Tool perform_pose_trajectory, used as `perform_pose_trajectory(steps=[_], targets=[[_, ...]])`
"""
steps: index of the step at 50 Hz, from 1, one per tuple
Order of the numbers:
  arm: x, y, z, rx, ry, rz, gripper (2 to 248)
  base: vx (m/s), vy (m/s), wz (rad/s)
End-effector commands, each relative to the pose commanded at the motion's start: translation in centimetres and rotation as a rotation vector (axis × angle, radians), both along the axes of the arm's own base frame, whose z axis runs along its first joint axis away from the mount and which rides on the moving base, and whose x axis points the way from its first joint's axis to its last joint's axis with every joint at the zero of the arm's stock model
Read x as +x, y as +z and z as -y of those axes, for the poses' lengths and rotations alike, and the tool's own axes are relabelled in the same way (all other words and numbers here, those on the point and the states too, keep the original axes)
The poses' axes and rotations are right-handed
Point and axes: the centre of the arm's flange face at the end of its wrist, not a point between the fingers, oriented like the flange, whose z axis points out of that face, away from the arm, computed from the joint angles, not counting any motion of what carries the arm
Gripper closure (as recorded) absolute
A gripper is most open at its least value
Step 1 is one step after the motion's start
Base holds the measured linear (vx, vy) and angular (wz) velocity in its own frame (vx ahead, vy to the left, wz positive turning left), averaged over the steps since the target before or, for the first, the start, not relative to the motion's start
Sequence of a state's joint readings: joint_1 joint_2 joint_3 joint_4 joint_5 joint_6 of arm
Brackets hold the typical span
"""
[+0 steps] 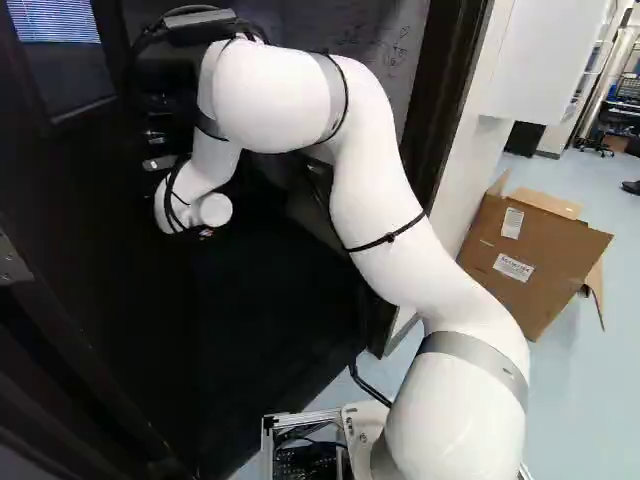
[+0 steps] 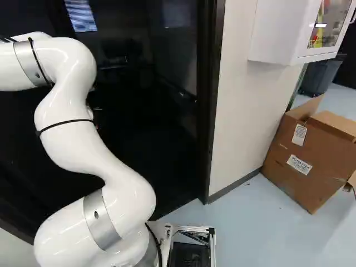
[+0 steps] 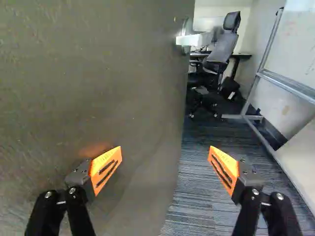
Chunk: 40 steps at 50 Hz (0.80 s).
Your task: Open the door and move inside
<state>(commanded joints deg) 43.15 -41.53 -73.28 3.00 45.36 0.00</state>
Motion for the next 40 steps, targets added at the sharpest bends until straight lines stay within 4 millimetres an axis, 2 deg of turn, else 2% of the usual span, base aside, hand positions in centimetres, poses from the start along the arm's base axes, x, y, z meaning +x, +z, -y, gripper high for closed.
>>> perform_pose_trajectory(steps=[29,40], targets=[[-3.1,-0.2,-4.5,0.002,0.087,0.013,3,0.0,0.0,0.0],[-3.4,-0.2,-5.1,0.003,0.097,0.014,3,0.0,0.0,0.0]])
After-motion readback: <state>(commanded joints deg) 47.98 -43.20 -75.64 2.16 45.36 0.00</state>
